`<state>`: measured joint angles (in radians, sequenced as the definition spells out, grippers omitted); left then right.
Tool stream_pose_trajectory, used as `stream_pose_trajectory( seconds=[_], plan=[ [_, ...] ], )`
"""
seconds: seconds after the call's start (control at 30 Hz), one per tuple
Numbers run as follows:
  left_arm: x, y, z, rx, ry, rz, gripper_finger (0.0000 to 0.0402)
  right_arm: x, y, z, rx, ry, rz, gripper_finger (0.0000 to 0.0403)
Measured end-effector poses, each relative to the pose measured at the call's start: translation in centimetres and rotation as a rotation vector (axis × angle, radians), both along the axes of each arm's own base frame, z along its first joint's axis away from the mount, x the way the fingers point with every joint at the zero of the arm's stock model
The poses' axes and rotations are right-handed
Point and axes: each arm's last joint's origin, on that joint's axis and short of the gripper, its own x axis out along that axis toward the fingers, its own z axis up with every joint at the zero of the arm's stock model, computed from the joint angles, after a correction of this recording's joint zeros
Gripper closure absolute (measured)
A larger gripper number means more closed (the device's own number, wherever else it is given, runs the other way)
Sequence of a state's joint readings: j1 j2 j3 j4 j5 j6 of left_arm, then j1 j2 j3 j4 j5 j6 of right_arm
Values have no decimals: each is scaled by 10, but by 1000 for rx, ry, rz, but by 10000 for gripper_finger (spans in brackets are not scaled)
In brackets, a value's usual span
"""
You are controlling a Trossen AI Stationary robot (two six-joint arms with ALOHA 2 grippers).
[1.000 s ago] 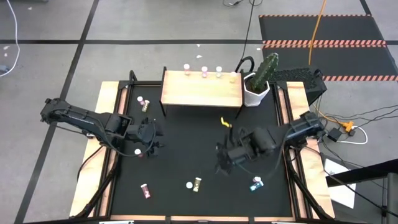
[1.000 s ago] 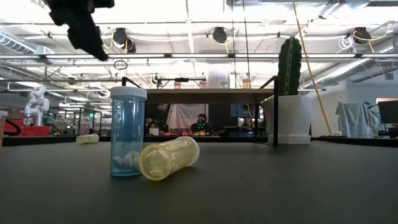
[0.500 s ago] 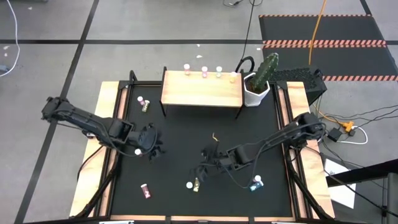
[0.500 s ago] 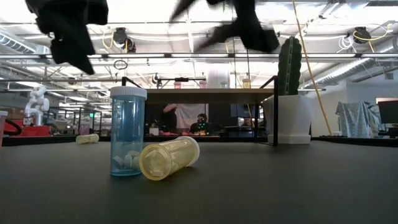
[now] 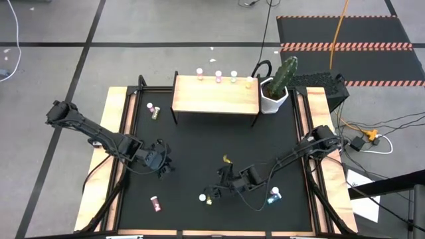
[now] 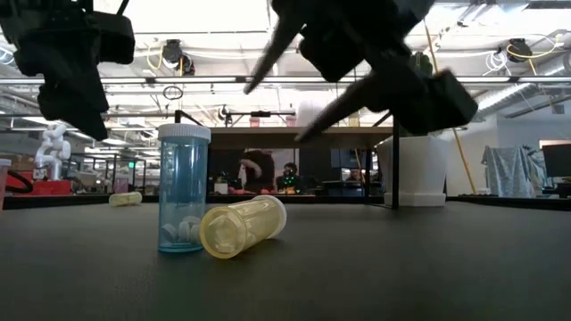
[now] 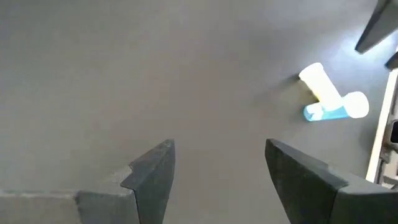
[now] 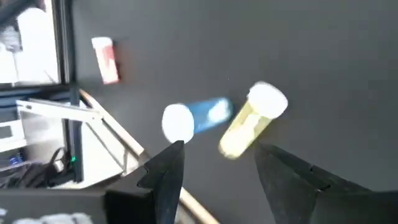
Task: Pick and place medicine bottles onto shelf by color
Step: Put the bottom yellow pill bottle on the shelf aligned with the other yellow pill bottle
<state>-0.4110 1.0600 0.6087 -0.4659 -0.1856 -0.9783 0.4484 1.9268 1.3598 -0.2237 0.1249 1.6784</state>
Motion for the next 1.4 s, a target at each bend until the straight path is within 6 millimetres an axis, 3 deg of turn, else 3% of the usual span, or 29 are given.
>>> stream_pose_trajectory(
  seconds=[0.2,0.3,0.57,0.77,0.97,1.07,1.23,1.4],
  plan=[
    [3,0,0,-14,-44,10,153,8,10,6,-14,142,-74,211],
    [3,1,0,-8,-45,6,153,12,16,15,13,99,-110,220],
    [3,1,0,32,-51,-17,153,2,33,15,32,124,-105,246],
    [3,1,0,52,-51,-24,153,3,28,14,-100,94,-26,247],
    [1,-2,-1,23,-34,-50,153,9,9,12,-10,174,-117,247],
    [1,-3,-1,23,-36,-46,153,12,2,12,30,193,-109,232],
    [2,-2,0,29,-45,-26,153,15,-2,12,4,184,-53,174],
    [2,-2,0,21,-44,-16,153,9,-11,-3,40,256,-156,120]
  ],
)
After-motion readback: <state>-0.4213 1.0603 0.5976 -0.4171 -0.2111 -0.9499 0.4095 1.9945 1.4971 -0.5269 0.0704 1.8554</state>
